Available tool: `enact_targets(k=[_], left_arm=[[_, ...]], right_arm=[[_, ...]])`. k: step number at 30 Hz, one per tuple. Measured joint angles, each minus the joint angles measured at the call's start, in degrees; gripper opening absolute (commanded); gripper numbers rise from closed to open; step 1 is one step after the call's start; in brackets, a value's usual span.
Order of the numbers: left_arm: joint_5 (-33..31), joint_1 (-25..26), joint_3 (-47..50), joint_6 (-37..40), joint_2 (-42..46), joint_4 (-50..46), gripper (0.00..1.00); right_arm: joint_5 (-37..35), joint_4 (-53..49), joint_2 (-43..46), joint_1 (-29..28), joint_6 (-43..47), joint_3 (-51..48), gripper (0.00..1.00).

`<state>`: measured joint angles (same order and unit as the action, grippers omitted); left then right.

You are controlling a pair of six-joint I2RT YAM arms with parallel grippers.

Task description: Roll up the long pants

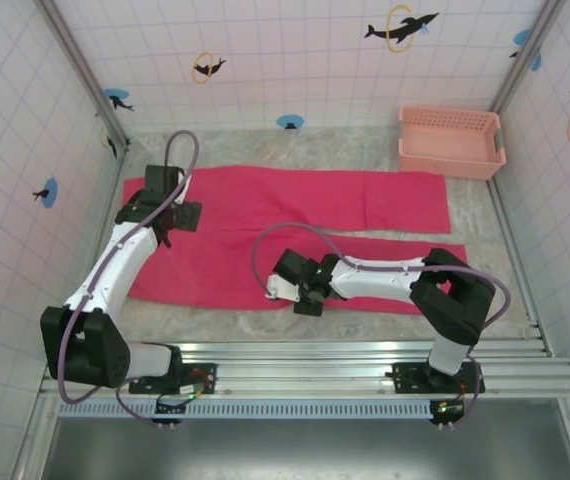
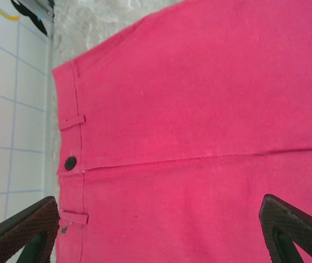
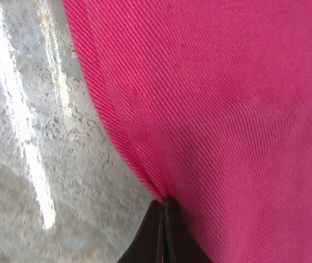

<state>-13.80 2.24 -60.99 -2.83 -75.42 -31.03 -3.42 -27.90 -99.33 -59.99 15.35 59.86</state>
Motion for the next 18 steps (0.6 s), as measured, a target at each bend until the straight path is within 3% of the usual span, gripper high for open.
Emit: enact_targets(k=[8, 18], left_arm=[[0.5, 2.1, 3.1, 1.6, 4.7, -0.2, 0.89], [7.4, 7.3, 4.9, 2.8, 11.1, -8.0, 0.87]], right_arm=[[0.7, -6.4, 8.6, 3.7, 0.3, 9.0, 0.0], [3.8, -6.5, 7.1, 10.2, -0.7, 14.7, 0.0]])
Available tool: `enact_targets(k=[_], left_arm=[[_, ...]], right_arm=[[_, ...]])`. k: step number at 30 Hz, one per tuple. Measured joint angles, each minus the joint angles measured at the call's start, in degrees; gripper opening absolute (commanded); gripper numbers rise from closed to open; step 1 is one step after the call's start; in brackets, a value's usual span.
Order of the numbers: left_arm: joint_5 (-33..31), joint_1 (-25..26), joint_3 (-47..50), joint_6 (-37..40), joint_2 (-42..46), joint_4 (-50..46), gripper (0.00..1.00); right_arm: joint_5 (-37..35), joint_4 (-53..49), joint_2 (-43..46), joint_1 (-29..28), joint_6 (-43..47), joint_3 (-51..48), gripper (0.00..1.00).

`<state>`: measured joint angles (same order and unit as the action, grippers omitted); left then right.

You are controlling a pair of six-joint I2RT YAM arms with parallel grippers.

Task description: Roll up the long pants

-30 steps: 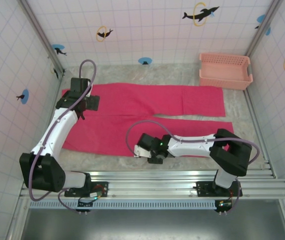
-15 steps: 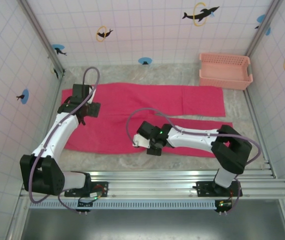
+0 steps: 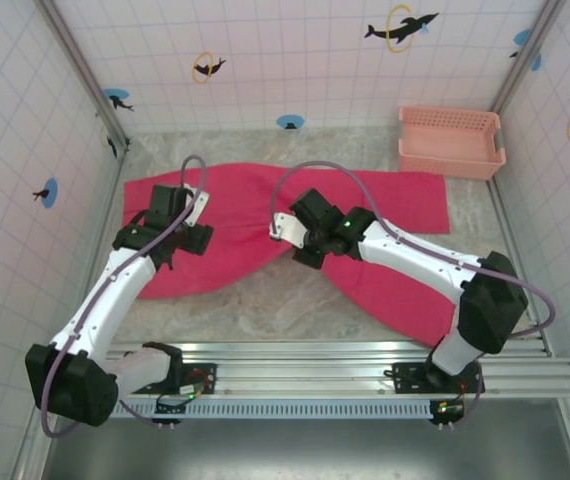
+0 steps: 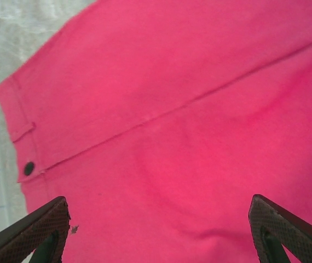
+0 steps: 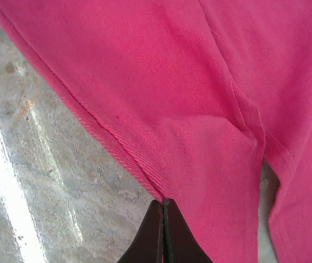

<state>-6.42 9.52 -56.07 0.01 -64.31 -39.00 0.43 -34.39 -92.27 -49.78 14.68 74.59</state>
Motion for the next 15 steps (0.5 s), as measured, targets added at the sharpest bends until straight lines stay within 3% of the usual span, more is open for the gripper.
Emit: enact_targets(k=[15], left_arm=[[11.5, 3.7, 1.6, -1.5, -2.0, -7.1, 0.86]], right_arm=[[3.0, 0.7, -4.0, 4.1, -4.8, 6.0, 0.0]])
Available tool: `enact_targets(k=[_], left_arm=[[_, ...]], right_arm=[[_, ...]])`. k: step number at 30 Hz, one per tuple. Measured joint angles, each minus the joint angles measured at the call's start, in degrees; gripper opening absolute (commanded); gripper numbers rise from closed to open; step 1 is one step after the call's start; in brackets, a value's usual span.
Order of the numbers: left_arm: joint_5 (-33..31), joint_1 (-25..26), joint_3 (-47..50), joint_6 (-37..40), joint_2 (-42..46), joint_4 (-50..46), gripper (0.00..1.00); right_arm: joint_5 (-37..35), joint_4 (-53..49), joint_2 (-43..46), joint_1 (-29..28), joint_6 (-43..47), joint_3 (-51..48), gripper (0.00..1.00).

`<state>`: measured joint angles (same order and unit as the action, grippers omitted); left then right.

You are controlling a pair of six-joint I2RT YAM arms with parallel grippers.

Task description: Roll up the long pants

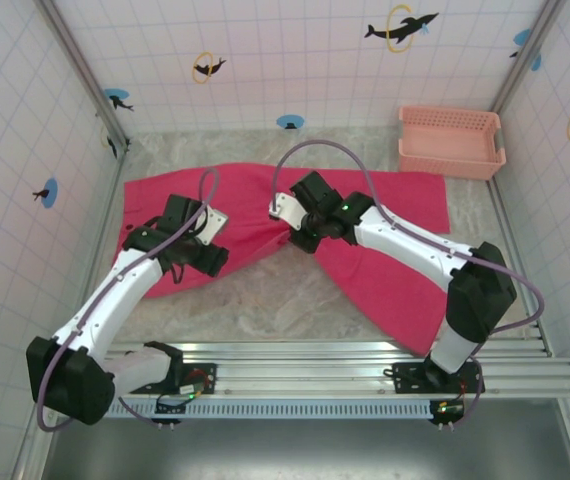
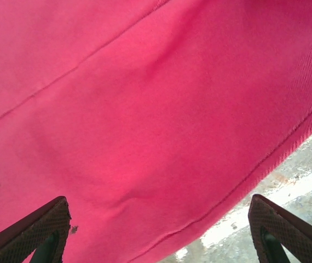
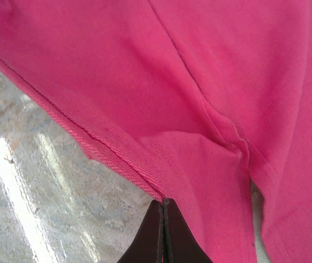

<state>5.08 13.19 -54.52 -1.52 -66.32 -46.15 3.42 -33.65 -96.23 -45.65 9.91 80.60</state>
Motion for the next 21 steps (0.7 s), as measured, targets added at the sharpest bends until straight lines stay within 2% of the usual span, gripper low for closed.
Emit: enact_targets(k=[15, 19, 21], left_arm=[[3.3, 0.0, 0.0, -0.4, -8.2, -0.1, 0.84], [4.0, 0.0, -0.5, -0.7, -12.6, -0.3, 0.65], [3.9, 0.0, -1.4, -1.2, -16.2, -0.7, 0.5]], right_arm=[[2.6, 2.3, -1.4, 4.5, -3.6, 1.9, 0.0], [3.8, 2.9, -1.5, 5.8, -4.4, 2.2, 0.0], [4.2, 3.3, -1.6, 6.2, -4.8, 2.3, 0.0]])
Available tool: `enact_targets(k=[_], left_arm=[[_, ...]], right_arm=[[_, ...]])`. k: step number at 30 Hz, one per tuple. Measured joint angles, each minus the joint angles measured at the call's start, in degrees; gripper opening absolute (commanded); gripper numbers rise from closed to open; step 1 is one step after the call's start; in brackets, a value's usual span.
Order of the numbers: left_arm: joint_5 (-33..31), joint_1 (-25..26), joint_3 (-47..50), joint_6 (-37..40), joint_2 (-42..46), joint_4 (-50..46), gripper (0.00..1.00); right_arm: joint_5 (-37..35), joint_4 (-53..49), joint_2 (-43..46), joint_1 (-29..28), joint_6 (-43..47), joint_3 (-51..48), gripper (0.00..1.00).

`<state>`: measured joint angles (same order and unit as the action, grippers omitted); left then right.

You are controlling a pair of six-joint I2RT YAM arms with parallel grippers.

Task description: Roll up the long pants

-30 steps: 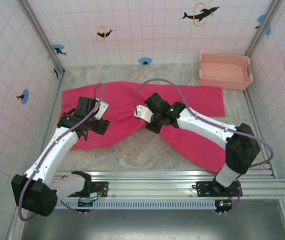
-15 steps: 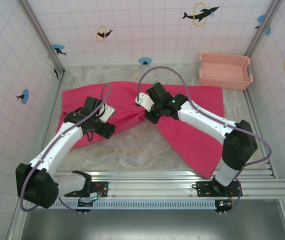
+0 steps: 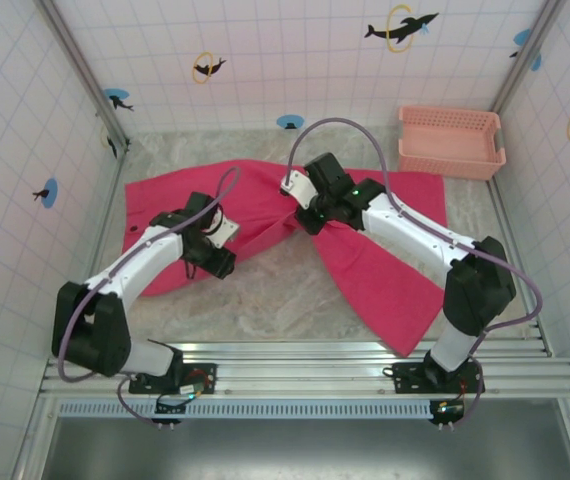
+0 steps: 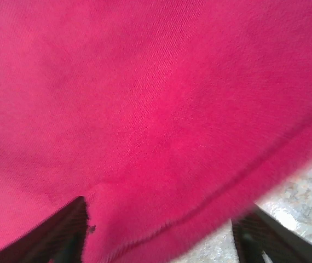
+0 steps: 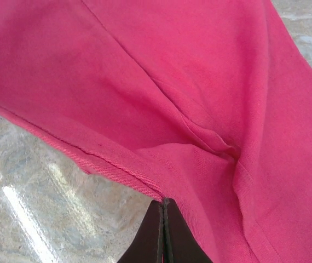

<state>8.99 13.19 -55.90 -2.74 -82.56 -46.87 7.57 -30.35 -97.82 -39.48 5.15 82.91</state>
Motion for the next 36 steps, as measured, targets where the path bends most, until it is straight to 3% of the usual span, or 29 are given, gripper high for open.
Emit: enact_targets(k=[3, 8, 23, 30, 36], left_arm=[[-1.0, 0.0, -1.8, -0.5, -5.8, -1.0, 0.0], [-5.2, 0.2, -4.0, -0.3, -10.0, -1.3, 0.0], [-14.6, -3.6, -10.2, 0.4, -5.9, -2.6, 0.0], [-20.5, -3.8, -26.9, 6.5, -7.0, -7.0, 0.0], [-23.8, -3.8, -42.9, 13.6, -16.2, -9.6, 0.06]], right_arm=[[0.7, 0.4, -0.1, 0.5, -0.2, 0.1, 0.0], [2.5, 0.5, -0.4, 1.1, -0.3, 0.1, 0.0], [7.4, 0.4, 0.2, 3.4, 0.1, 0.0, 0.0], [8.9, 0.7, 1.1, 5.1, 0.4, 0.9, 0.0], [9.9, 0.7, -1.0, 8.2, 0.7, 7.8, 0.0]])
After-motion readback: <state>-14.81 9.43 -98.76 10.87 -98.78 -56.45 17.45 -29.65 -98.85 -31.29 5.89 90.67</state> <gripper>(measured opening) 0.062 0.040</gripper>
